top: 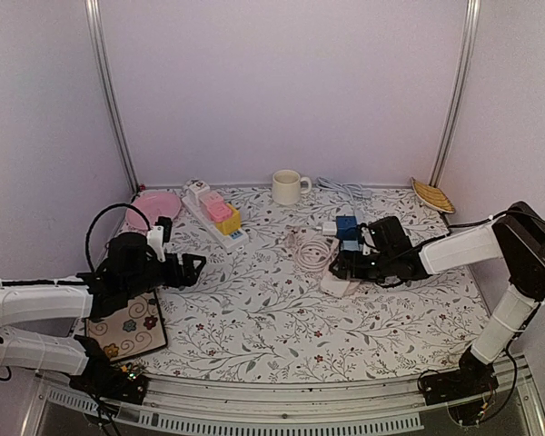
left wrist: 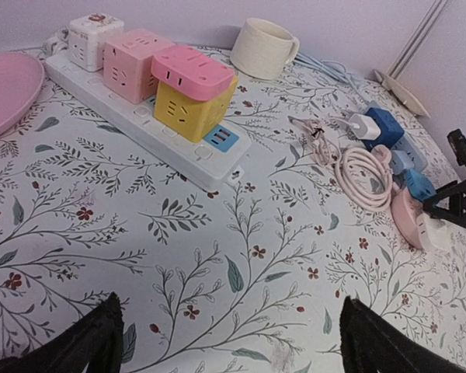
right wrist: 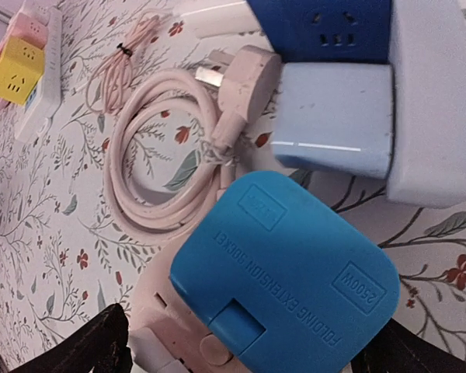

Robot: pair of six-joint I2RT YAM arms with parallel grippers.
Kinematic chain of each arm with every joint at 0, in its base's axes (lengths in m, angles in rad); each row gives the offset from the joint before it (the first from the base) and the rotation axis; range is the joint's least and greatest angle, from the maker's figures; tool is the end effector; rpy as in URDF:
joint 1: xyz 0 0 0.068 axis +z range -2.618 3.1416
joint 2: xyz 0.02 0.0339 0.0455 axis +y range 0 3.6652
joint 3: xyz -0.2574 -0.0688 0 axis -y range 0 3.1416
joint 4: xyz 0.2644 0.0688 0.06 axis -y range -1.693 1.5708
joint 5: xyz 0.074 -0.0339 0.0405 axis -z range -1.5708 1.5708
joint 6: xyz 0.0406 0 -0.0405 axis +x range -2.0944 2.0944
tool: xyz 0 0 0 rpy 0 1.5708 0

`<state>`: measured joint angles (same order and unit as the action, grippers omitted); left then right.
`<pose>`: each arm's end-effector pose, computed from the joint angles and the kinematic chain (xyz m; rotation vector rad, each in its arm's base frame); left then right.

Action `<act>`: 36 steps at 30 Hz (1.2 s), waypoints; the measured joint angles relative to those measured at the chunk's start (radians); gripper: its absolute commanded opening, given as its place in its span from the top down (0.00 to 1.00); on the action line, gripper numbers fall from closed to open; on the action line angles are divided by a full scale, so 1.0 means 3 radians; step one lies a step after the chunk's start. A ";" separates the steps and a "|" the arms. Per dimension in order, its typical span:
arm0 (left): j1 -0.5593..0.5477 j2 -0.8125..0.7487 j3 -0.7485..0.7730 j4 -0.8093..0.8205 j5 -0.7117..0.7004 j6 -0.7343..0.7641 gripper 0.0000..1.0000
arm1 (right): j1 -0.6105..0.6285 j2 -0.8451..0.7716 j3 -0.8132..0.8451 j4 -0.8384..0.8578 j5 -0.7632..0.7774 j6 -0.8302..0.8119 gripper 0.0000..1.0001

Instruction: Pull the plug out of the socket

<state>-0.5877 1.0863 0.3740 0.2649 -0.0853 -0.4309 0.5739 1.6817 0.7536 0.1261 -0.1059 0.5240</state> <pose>0.2038 -0.1316 0.1644 0.1062 2.0590 -0.5556 0.2786 0.1852 0.1114 -0.1143 2.4628 0.6317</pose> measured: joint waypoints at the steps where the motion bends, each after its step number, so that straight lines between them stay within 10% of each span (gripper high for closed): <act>1: -0.0001 -0.0005 -0.0024 0.0039 -0.0008 0.0005 0.03 | 0.0057 0.0001 0.0004 0.0005 0.0008 0.0029 0.01; 16: -0.0003 0.0051 -0.0100 0.0299 -0.0025 0.0041 0.03 | 0.1589 0.0276 0.0570 0.0062 0.0296 0.0746 0.01; 36: -0.0004 0.0163 -0.0100 0.0412 0.0189 0.0064 0.03 | 0.0861 -0.0079 0.0361 -0.0120 0.0196 0.0654 0.00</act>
<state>-0.5888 1.1351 0.3439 0.3885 -0.0284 -0.4118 0.8322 1.6581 0.8619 0.0902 -0.0471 0.7200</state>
